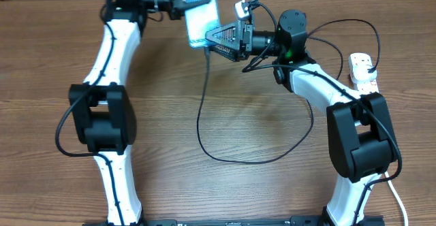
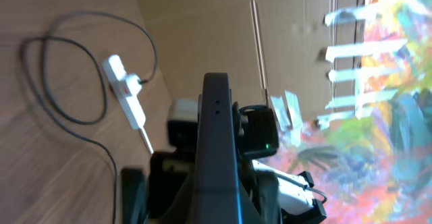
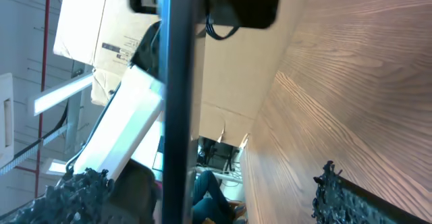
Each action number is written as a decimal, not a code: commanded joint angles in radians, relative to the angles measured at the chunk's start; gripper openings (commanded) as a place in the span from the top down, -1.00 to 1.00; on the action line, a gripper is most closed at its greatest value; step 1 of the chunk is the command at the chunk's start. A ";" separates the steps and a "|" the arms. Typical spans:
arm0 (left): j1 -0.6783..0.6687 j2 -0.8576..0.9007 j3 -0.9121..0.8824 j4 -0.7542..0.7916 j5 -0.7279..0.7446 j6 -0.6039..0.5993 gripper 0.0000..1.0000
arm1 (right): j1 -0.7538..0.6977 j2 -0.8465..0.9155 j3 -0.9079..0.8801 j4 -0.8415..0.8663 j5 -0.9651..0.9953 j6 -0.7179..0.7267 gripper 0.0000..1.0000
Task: Plug charger to phone and switch on socket
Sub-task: 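Push the USB-C plug into the phone's bottom port with the right gripper, then open the right gripper and withdraw it from the plugged phone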
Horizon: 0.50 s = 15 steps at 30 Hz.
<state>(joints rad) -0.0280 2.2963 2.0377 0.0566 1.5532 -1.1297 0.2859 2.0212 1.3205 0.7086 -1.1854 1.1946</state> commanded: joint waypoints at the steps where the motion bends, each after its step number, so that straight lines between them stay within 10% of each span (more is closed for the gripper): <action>1: 0.037 -0.048 0.018 0.003 0.027 0.017 0.92 | -0.049 -0.001 0.016 -0.019 -0.063 -0.022 -1.00; 15: 0.093 -0.047 0.013 0.000 0.025 0.063 0.91 | -0.078 -0.001 0.015 -0.933 0.065 -0.711 -1.00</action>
<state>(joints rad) 0.0616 2.2963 2.0373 0.0525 1.5536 -1.0897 0.1997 2.0212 1.3304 -0.1287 -1.2266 0.7506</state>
